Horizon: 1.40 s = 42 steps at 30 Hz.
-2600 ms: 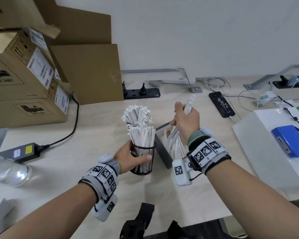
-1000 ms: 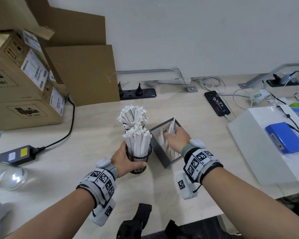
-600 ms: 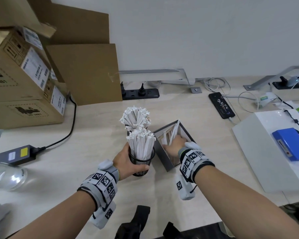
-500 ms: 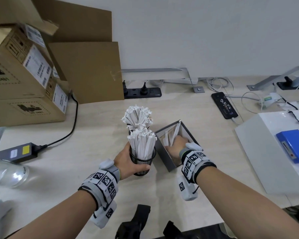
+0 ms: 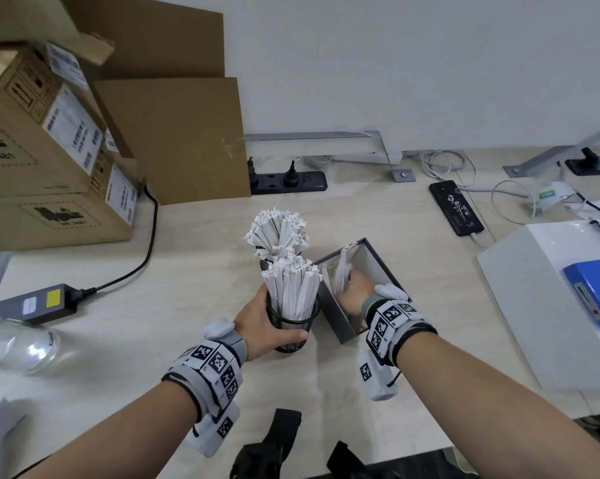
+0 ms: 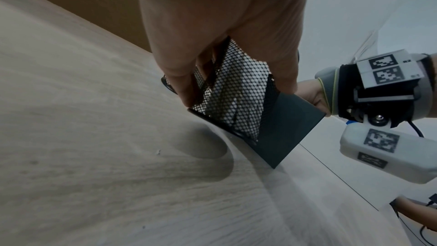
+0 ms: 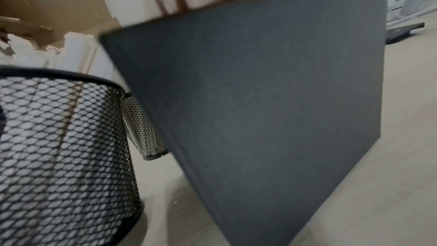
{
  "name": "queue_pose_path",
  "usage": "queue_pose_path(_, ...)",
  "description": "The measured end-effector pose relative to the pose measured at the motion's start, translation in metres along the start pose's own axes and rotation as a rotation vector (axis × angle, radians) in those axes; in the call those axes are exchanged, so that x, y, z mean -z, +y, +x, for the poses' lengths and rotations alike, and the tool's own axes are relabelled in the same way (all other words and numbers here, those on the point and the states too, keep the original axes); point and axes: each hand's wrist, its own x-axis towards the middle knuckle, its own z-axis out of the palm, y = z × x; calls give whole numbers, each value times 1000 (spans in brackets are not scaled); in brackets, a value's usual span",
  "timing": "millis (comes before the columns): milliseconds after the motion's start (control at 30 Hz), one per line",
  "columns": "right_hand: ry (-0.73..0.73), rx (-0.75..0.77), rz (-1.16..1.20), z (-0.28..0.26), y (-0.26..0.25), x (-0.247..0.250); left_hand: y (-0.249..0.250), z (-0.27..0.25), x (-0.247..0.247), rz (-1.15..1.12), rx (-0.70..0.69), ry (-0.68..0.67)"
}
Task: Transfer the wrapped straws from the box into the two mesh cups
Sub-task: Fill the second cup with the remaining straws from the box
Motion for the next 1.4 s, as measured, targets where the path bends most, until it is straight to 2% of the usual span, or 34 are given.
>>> queue_pose_path(167,-46,4,53,3,5,-3,-2,0,1,-10,-1,1)
queue_pose_path(433,-1,-10,183,-4,2,2,-6,2,2,-11,-2,9)
queue_pose_path(667,39,54,231,-10,5,9,-8,2,2,-8,-12,20)
queue_pose_path(900,47,-14,359,-17,3,17,-10,2,0,-5,-15,23)
queue_pose_path(1033,157,20,546,-22,5,19,-9,2,-1,-19,-28,11)
queue_pose_path(1400,300,132,690,-39,4,27,-5,2,-3,-25,-31,16)
